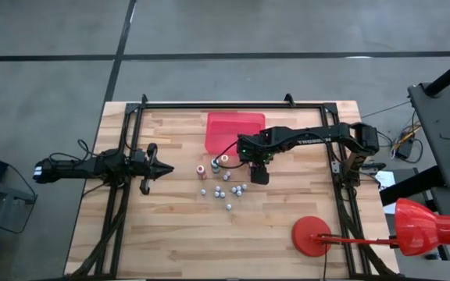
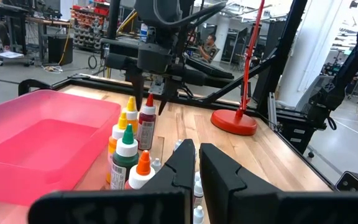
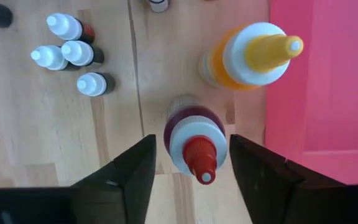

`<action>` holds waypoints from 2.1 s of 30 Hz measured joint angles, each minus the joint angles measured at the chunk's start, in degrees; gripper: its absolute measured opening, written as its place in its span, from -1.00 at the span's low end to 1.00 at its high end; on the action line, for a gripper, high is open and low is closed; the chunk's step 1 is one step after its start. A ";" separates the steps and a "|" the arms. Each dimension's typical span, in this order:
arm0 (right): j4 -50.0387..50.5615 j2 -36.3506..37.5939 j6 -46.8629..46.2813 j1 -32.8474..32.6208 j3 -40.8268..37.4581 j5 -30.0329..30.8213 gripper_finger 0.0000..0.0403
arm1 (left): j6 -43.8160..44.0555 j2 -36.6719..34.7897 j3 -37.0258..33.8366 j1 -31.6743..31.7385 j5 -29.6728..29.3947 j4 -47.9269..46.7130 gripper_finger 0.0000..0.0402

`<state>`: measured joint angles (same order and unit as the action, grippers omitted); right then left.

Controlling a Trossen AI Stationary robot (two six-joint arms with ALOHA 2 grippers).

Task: Pick & Place food coloring
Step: Put the large red food coloring bottle into the pink bin

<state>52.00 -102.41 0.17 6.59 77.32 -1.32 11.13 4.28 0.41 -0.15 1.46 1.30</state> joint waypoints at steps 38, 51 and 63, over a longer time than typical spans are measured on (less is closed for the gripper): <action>6.41 11.93 -5.46 0.05 1.14 -3.00 -0.45 | -0.01 0.01 0.00 0.00 -0.01 0.00 -1.00; 10.23 11.16 -5.85 3.28 13.37 -3.17 -0.45 | 0.00 0.01 0.00 0.01 0.00 0.00 -1.00; 13.81 3.92 -2.29 8.44 25.02 -3.04 -0.45 | -0.01 -0.01 0.01 0.01 0.01 0.00 -1.00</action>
<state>65.81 -98.50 -2.11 15.03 102.34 -4.36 11.11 4.27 0.43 -0.14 1.48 1.30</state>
